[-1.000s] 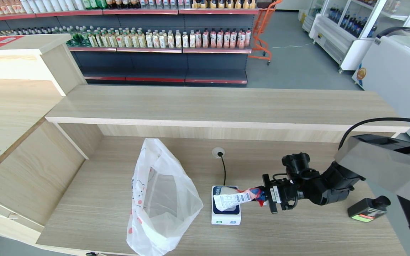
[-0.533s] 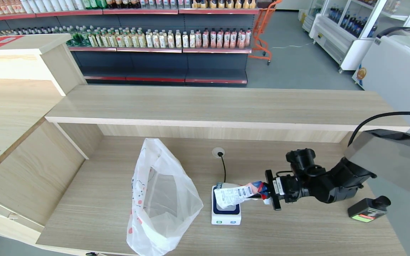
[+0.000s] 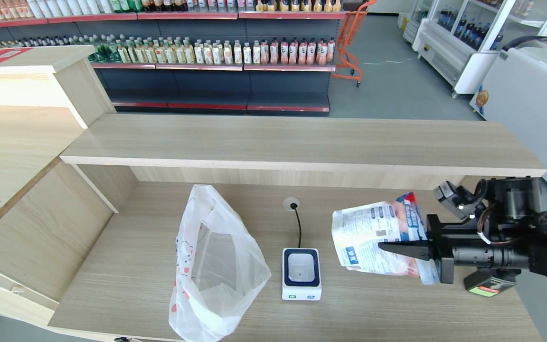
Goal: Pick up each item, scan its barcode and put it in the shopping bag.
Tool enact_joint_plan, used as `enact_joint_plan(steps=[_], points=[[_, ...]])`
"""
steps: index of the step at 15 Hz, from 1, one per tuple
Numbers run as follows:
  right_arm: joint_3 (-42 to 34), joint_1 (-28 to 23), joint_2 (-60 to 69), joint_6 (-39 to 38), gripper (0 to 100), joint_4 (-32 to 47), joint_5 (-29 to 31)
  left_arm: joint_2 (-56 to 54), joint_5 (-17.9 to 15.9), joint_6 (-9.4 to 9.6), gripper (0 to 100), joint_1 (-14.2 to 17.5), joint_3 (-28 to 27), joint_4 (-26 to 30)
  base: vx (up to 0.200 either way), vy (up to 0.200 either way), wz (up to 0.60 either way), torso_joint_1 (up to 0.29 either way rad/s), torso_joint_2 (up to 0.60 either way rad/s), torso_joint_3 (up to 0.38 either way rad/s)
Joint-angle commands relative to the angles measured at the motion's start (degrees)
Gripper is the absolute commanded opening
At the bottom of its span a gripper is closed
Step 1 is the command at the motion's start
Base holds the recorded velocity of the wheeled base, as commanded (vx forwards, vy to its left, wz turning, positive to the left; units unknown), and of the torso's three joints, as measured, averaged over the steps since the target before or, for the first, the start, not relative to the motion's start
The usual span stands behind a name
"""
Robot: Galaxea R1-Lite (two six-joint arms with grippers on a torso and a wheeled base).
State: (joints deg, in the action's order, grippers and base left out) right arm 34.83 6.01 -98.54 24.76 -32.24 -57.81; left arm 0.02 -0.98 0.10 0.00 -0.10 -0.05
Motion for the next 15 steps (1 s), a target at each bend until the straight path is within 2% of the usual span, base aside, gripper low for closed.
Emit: enact_joint_plan(steps=[1,2,3,5,8,10,11,15], points=[[-11.19,2.34,23.57,-27.31,0,4.56,13.95,-0.02,0.01,-0.01,100,0.00,0.01,-0.04,0.000,0.000,0.00,0.000,0.00,0.000],[-11.19,4.19,26.64,-33.99,0,8.60,19.22,-0.02,0.01,-0.01,100,0.00,0.01,-0.04,0.000,0.000,0.00,0.000,0.00,0.000],[-10.57,5.06,28.40,-37.24,0,12.73,23.27,-0.02,0.01,-0.01,100,0.00,0.01,-0.04,0.000,0.000,0.00,0.000,0.00,0.000],[-8.90,5.06,29.02,-38.38,0,18.45,27.84,-0.02,0.01,-0.01,100,0.00,0.01,-0.04,0.000,0.000,0.00,0.000,0.00,0.000],[-8.37,4.98,30.60,-38.38,0,20.55,37.51,-0.02,0.01,-0.10,100,0.00,0.01,-0.04,0.000,0.000,0.00,0.000,0.00,0.000],[-8.55,4.89,31.56,-38.38,0,20.82,39.35,-0.02,0.01,-0.10,100,0.00,0.01,-0.04,0.000,0.000,0.00,0.000,0.00,0.000],[-7.49,4.89,33.41,-38.38,0,23.02,42.69,-0.02,0.01,-0.10,100,0.00,0.01,-0.04,0.000,0.200,0.00,0.007,0.01,0.007],[-6.70,4.98,34.29,-39.44,0,25.65,43.83,-0.02,0.01,-0.89,100,0.00,0.01,-0.04,0.000,0.200,0.00,0.000,0.00,0.004]])
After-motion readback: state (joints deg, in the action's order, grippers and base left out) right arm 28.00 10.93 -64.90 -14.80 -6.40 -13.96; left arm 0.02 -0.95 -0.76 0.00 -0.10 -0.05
